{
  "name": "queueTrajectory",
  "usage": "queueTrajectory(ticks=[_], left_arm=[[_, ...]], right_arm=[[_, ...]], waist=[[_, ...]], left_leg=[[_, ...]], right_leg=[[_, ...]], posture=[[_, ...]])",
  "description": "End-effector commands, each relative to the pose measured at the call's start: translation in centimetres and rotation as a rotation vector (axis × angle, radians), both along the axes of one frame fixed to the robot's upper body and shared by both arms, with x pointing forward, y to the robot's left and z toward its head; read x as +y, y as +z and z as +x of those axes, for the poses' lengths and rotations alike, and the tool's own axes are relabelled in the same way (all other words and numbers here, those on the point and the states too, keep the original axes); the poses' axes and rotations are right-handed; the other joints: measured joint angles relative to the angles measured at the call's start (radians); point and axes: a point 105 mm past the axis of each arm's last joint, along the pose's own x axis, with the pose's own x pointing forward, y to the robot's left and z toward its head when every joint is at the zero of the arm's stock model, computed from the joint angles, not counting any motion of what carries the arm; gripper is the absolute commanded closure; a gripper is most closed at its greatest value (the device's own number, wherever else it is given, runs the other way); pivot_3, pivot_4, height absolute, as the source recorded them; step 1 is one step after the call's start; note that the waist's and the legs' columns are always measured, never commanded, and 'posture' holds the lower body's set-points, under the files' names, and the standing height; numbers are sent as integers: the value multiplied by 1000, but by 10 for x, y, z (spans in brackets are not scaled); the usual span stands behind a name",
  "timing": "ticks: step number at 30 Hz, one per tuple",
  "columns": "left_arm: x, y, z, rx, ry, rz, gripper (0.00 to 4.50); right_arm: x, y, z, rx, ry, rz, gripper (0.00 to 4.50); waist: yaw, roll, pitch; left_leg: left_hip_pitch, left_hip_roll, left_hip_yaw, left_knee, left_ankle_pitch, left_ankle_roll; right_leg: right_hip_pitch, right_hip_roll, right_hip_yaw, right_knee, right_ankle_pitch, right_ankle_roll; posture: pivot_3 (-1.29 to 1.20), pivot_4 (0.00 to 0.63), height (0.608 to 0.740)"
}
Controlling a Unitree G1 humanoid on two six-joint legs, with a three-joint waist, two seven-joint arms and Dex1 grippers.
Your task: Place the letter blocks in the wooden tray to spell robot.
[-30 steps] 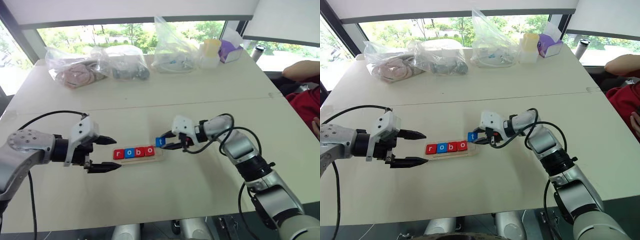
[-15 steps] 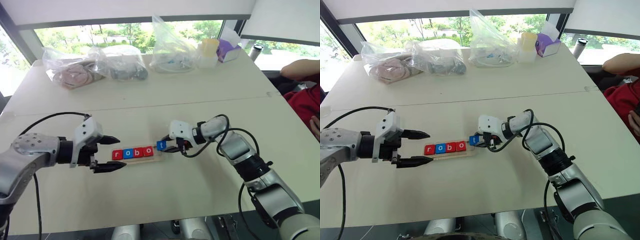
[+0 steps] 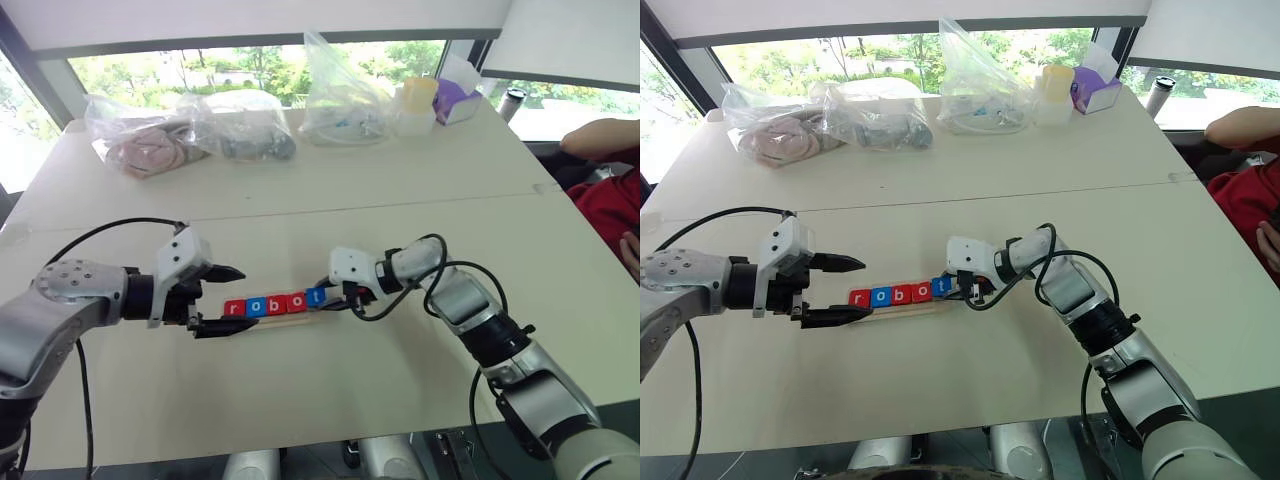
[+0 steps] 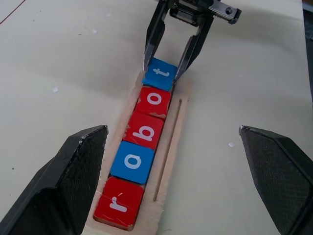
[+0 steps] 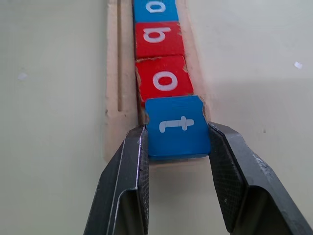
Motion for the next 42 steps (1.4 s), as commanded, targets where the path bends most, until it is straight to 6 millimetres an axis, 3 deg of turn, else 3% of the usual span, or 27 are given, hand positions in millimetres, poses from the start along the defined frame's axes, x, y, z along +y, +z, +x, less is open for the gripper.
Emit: queueTrajectory(ticks=[1,6,19,25,26,31,36,42], left_arm=[[-2,5,1,-34,-16,-5,0],[-7,11,3,-53,-22,-29,0],[-7,6,7,-57,-21,-20,0],[-6,4,8,-55,-19,-17,0],[-6,4,8,-55,-19,-17,0],[-5,3,7,-57,-13,-18,0],[-1,2,5,-47,0,-19,0],[4,2,7,-40,18,-20,0]], right_arm=[[10,12,-5,-5,12,47,3337],[10,6,-14,5,21,30,3337],[18,-1,-9,3,-40,33,3337],[20,3,-6,-8,-54,45,318],[20,6,-6,-13,-58,51,56],[17,30,-1,-56,-102,116,56],[2,44,6,-94,-197,151,56],[-11,39,13,-136,-295,139,56]], waist=[[1,0,0],[2,0,0],[0,0,0],[0,0,0],[0,0,0],[1,0,0],[1,0,0],[1,0,0]], left_leg=[[0,0,0,0,0,0],[-1,0,0,0,0,0],[0,0,0,0,0,0],[0,0,0,0,0,0],[0,0,0,0,0,0],[-1,0,0,0,0,0],[-1,0,-1,0,0,0],[-2,0,-1,0,0,0]], right_leg=[[0,0,0,0,0,0],[0,0,0,0,0,0],[0,0,0,0,0,0],[0,0,0,0,0,0],[0,0,0,0,0,0],[0,0,0,0,0,0],[0,0,0,0,0,0],[-1,0,0,0,0,0]], posture=[[0,150,740],[0,150,740],[0,150,740],[0,150,740],[0,150,740],[0,150,740],[0,150,740],[0,150,740]])
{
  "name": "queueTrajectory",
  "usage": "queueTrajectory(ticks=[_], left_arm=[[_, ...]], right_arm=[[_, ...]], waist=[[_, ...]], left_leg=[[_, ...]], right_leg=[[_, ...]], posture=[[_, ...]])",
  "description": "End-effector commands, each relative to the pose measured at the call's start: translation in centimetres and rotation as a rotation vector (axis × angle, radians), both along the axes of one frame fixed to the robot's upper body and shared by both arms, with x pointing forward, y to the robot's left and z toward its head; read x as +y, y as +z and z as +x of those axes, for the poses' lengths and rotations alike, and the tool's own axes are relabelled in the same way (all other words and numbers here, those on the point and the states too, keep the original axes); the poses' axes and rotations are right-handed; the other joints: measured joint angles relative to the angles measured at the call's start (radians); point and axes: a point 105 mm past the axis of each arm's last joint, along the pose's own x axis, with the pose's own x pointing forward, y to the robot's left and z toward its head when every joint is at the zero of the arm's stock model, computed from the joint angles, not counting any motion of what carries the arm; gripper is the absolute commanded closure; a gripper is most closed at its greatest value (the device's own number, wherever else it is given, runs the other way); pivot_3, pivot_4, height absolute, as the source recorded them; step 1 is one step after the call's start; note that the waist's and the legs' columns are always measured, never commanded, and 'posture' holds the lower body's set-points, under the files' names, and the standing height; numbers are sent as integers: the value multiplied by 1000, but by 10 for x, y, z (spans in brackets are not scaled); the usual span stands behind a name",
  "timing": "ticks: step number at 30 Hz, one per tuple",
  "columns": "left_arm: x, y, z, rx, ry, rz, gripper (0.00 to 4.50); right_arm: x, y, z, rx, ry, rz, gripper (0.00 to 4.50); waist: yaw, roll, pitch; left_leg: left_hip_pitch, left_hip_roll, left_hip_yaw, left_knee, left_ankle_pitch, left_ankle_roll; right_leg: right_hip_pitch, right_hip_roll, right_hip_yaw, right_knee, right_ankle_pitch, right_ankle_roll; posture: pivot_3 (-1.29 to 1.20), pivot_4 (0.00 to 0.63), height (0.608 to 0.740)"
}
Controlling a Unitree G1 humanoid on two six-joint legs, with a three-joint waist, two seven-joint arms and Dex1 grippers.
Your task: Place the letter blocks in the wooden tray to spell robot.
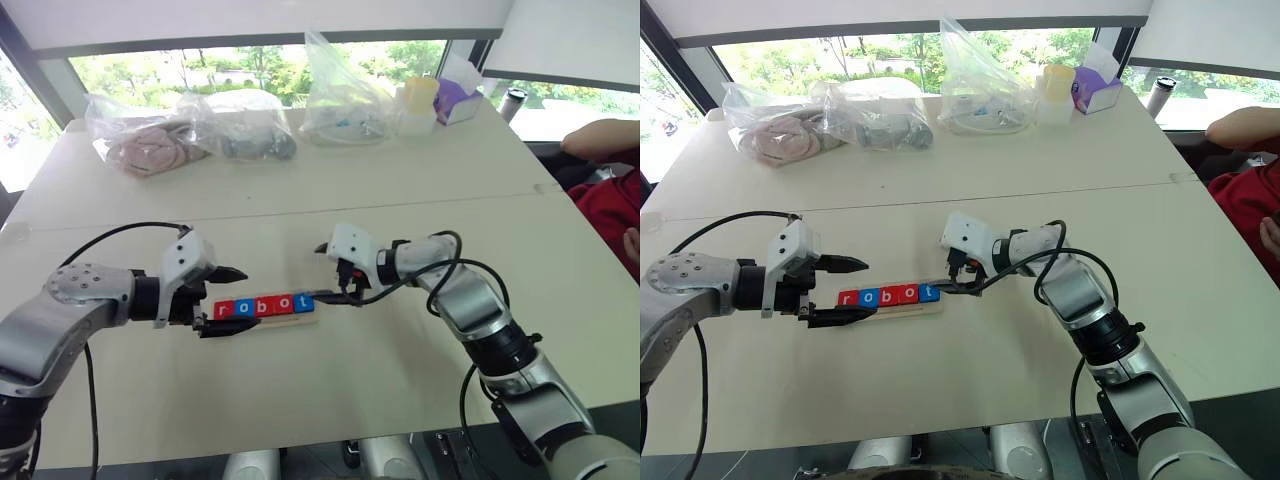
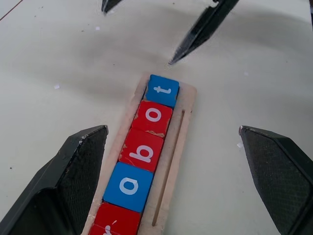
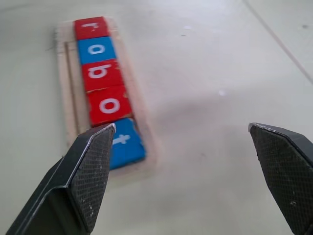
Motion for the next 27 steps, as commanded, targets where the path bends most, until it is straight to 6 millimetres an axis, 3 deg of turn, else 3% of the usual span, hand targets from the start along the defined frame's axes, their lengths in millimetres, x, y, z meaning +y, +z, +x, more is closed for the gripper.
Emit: queueTrajectory(ticks=[1,10,19,25,27], left_arm=[[5,10,3,-37,17,-5,0],[4,11,4,-37,19,-7,0],[5,11,4,-40,36,-5,0],[11,14,6,-37,94,-54,0],[23,11,2,-17,132,-35,0]], right_arm=[[-5,2,3,-61,-39,-10,56],[-2,-22,2,-29,-48,-34,56],[3,-22,3,-28,-37,-20,56],[-17,-16,10,-77,-94,-55,56],[-29,-6,10,-80,-129,-43,56]], waist=[[0,0,0],[-1,0,0],[0,0,0],[0,0,0],[1,0,0]], left_leg=[[0,0,0,0,0,0],[-2,0,0,0,0,0],[-8,0,0,1,0,0],[-10,0,0,1,0,0],[-10,0,0,1,0,0]], right_leg=[[0,0,0,0,0,0],[-2,0,0,0,0,0],[-8,0,0,0,2,2],[-9,0,0,0,2,2],[-9,0,0,0,2,2]], posture=[[0,150,740],[0,150,740],[0,150,740],[0,150,740],[0,150,740]])
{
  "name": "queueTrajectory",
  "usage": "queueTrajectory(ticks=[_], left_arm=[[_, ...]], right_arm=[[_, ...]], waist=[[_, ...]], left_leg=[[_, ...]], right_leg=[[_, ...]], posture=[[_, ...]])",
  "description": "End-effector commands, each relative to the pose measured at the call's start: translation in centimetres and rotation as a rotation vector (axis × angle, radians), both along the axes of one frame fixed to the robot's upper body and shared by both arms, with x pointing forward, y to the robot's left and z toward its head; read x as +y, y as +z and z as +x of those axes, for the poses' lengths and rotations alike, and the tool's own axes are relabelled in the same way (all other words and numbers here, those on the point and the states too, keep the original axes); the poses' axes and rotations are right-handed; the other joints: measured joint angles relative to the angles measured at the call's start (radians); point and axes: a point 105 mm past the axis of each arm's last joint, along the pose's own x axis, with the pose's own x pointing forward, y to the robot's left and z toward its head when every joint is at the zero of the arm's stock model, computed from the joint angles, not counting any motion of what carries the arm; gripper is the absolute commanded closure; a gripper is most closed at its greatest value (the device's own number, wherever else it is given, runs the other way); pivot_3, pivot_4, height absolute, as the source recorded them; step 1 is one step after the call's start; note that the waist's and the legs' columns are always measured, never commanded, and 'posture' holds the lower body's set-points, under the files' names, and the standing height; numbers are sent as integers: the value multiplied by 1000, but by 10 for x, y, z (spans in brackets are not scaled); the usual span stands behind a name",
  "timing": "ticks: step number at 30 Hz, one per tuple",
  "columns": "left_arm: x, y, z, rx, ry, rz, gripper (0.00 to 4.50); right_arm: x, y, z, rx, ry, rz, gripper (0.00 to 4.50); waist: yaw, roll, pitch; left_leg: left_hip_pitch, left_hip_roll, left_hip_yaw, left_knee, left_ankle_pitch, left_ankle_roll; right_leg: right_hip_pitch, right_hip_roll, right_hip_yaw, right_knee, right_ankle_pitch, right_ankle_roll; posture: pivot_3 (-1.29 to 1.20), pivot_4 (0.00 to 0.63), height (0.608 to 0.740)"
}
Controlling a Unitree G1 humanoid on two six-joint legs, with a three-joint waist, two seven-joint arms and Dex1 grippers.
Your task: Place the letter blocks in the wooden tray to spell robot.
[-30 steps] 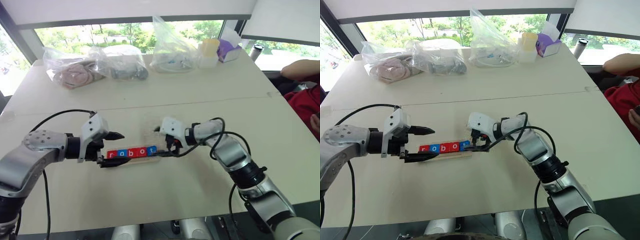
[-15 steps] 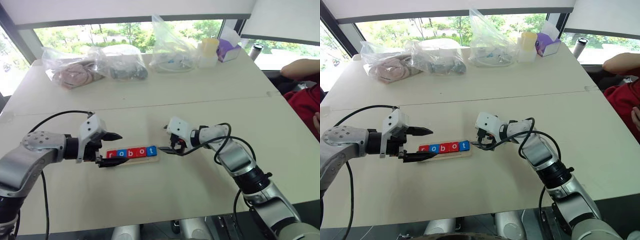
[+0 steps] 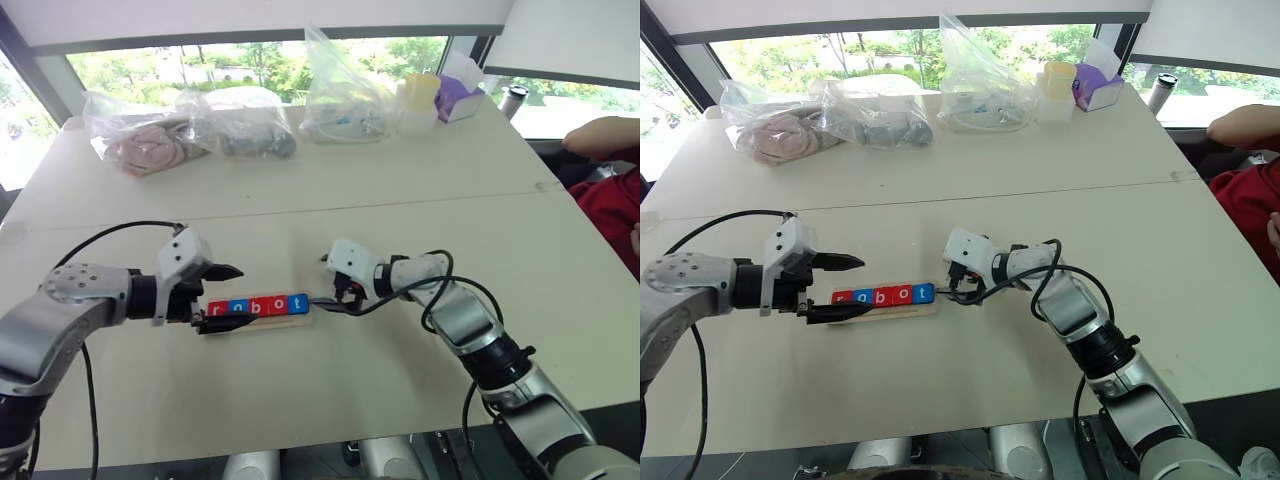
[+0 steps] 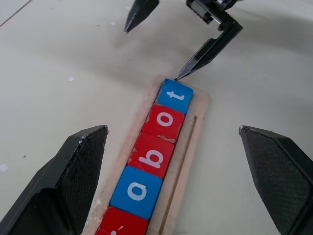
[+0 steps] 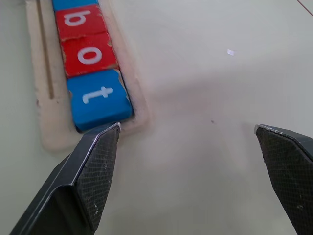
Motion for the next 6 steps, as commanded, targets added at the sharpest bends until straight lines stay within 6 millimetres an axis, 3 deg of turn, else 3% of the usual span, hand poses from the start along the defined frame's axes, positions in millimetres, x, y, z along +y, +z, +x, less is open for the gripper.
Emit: queueTrajectory(ticks=[1,3,6], left_arm=[[18,5,-5,-4,57,20,0],[33,0,-14,36,106,28,0],[64,-9,-38,90,223,47,0]], right_arm=[[-18,29,1,-64,-53,47,56],[-27,44,-11,-35,-40,113,56],[-50,62,-74,196,82,264,56]], waist=[[0,0,0],[-1,0,0],[1,0,0]], left_leg=[[0,0,0,0,0,0],[0,0,0,0,0,0],[-2,1,-2,-2,0,0]], right_leg=[[0,0,0,0,0,0],[-1,0,0,0,0,0],[-2,0,-1,0,0,1]], posture=[[0,150,740],[0,150,740],[0,150,740]])
